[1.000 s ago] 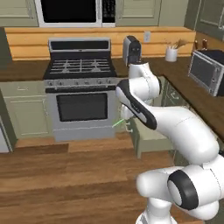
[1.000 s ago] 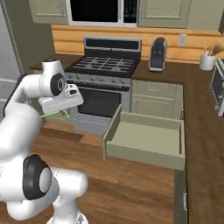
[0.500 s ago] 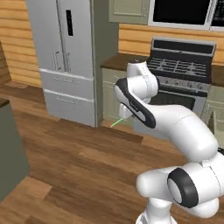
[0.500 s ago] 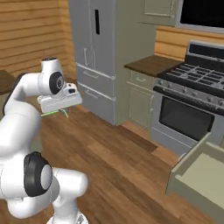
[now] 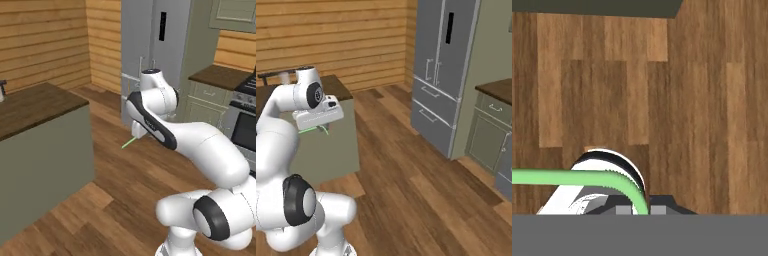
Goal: Take a straw from the drawer in front and place it inside the glass cup on the dining counter.
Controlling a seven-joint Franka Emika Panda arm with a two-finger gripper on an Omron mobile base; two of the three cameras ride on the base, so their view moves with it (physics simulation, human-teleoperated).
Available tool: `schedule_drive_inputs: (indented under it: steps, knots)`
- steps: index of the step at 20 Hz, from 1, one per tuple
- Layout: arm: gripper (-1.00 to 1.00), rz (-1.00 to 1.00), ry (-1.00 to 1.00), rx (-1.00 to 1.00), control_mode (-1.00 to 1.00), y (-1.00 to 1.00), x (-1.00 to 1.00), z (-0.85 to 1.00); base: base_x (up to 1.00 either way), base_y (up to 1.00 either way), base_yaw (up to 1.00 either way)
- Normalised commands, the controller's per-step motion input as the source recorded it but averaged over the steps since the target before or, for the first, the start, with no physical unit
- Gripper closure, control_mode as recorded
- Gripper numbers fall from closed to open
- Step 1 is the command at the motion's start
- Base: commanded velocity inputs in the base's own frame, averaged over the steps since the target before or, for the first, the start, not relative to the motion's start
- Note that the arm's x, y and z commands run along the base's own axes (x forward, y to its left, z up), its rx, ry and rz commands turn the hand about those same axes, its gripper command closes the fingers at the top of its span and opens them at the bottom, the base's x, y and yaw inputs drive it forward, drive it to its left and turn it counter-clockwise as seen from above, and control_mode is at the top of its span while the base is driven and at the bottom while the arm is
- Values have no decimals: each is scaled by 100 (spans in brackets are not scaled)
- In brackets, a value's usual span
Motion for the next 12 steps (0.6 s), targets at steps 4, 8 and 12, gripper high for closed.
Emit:
schedule_drive_inputs:
  steps: [4,8,12]
  knots:
    - [100,0,0,0,100,0,0,0,100,69,12]
    - [100,0,0,0,100,0,0,0,100,57,4]
    - [100,0,0,0,100,0,0,0,100,10,2]
